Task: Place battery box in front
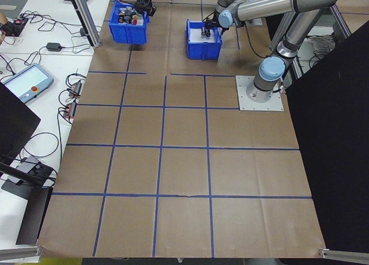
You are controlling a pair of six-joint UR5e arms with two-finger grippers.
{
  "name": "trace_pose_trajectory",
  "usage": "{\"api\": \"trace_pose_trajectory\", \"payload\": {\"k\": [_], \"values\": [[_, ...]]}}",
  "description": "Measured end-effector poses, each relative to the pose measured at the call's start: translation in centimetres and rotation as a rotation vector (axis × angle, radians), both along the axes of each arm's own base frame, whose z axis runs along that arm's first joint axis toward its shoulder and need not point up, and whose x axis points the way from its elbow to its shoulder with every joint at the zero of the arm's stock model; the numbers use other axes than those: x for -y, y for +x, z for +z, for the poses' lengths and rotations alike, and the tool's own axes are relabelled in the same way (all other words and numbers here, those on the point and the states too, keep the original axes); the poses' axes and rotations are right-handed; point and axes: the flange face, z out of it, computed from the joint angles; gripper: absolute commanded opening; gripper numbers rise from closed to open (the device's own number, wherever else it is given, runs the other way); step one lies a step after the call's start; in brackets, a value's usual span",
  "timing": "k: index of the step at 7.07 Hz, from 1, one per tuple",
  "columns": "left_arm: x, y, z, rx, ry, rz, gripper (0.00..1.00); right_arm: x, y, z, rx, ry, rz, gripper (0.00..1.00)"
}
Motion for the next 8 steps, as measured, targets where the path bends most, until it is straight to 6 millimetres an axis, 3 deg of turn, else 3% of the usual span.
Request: {"api": "trace_pose_trajectory", "payload": {"k": [2,3,6,8], "values": [[0.0,-1.0,0.2,-0.011,-0.013,-0.016,0.12,2.1,-10.0,2.9,-0.019,-0.010,-0.043,0.00],[0.4,-1.6,0.8,-0.028,-0.031,-0.023,0.00,2.0,-15.2,4.2,-0.028,-0.009,-0.064,0.00],[0.6,-1.7,1.9,-0.035,-0.058,-0.031,0.00,-2.2,-27.4,5.9,-0.024,0.030,-0.108,0.00],[1.1,-0.4,3.6,0.010,-0.119,-0.067,0.00,-8.1,-32.8,5.0,0.001,0.057,-0.101,0.00]]}}
